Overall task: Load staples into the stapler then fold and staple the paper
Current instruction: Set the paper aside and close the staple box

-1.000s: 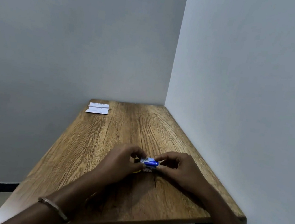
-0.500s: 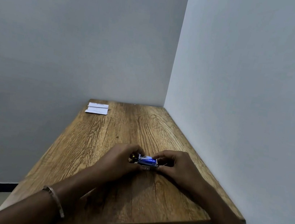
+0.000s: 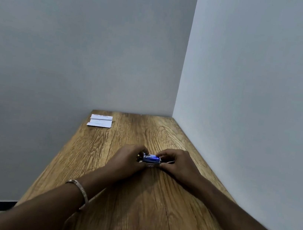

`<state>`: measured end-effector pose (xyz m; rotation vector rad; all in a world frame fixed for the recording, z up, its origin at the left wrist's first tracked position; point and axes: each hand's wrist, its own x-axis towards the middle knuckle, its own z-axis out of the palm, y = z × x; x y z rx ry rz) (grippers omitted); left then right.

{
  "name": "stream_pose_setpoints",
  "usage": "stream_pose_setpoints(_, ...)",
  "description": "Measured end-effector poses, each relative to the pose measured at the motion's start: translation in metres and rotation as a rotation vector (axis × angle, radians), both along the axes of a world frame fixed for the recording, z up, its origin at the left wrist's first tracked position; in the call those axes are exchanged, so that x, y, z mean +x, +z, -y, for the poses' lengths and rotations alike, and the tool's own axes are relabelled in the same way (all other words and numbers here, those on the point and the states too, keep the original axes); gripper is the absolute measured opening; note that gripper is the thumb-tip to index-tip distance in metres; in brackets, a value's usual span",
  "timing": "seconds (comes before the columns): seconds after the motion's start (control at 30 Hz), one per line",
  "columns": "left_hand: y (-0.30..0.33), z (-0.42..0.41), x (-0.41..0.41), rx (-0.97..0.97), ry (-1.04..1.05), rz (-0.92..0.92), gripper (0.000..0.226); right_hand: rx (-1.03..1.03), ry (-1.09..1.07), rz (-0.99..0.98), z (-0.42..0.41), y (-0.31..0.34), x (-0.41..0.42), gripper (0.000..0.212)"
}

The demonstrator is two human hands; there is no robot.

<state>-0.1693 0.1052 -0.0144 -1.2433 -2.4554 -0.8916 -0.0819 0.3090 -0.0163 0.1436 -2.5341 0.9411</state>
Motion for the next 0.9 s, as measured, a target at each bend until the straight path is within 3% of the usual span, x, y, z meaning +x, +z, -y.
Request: stream_pose_setpoints(0.9,-0.006,-0.12,-0.213,0.016,0.177,-0.052,0.029,0.07,-0.211,-0.074,-0.086,-0.007,-0.238,0.032)
